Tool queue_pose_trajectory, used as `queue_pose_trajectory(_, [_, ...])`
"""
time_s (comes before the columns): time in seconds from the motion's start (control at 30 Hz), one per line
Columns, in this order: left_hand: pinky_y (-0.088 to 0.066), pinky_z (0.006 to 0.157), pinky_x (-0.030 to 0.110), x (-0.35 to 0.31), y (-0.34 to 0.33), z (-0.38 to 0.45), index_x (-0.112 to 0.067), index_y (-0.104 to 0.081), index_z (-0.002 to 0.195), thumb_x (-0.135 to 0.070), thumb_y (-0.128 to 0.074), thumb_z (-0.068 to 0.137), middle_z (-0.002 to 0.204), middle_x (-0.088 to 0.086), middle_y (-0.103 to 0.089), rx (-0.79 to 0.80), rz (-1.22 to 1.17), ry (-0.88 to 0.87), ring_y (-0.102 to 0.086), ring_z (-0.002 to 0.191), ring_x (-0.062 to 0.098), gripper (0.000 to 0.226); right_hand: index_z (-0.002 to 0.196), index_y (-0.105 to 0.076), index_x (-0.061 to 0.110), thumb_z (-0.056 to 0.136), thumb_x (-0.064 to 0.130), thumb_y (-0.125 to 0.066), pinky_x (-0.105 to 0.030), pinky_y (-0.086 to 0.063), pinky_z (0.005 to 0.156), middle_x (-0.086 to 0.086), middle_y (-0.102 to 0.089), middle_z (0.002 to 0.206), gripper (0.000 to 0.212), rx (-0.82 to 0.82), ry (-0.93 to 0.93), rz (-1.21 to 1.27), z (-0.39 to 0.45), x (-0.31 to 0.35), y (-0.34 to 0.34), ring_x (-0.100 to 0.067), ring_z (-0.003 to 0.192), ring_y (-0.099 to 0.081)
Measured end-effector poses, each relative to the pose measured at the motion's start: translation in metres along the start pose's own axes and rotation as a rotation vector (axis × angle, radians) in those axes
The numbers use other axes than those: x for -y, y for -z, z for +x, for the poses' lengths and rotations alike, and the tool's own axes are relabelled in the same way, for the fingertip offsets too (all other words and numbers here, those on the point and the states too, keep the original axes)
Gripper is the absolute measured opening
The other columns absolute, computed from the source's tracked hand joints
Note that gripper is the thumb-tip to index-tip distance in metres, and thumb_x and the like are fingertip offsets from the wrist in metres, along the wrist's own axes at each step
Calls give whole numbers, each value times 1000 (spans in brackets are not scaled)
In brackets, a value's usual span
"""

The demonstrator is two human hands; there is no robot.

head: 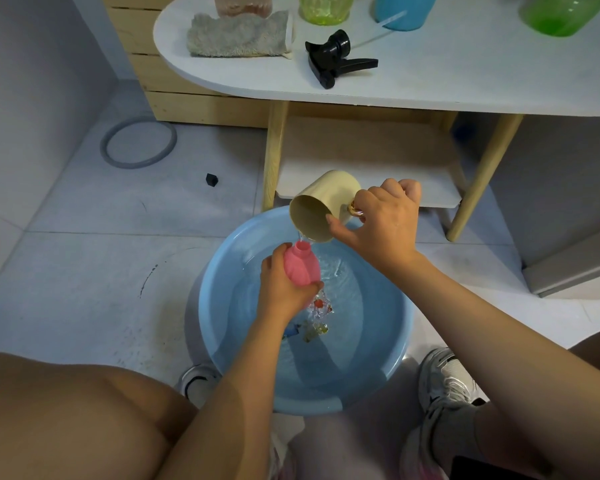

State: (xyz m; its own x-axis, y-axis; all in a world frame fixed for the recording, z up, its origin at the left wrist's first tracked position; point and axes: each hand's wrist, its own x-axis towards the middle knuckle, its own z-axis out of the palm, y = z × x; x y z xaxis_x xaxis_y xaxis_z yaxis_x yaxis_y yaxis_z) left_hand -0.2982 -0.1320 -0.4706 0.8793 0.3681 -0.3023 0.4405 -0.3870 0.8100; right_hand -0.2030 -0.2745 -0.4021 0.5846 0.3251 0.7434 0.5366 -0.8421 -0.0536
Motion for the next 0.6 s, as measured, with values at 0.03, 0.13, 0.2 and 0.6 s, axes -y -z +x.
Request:
queue_pose_trajectory(0.03, [-50,88,39,0,0,0,-31,-34,135,-26,-83,65,136,0,-33,0,-3,2,-46,118,24,86,54,-53,12,73,54,-61,-33,-26,72,0,-53,49,47,-5,7,0,0,0,0,-22,56,-45])
queue_pose_trajectory(0.13, [-50,91,40,0,0,0,-30,-34,136,-26,-84,64,136,0,-34,-6,4,-6,-46,118,24,87,54,-53,12,73,55,-61,-33,-26,73,0,-54,50,47,-9,21,-12,0,-1,0,-22,57,-46])
queue_pose_trajectory(0.2, [-50,89,38,0,0,0,-30,-34,135,-25,-84,64,136,0,-34,-6,3,-6,-46,118,24,87,55,-53,12,73,55,-61,-33,-26,73,0,-53,50,47,-11,27,-15,0,-1,0,-22,57,-46])
queue_pose_trajectory(0.6, [-52,87,39,0,0,2,-31,-34,135,-26,-84,64,134,1,-36,-14,14,-6,-48,115,23,87,56,-53,12,73,53,-63,-33,-27,75,0,-54,52,46,-34,61,-2,2,0,0,-22,59,-46])
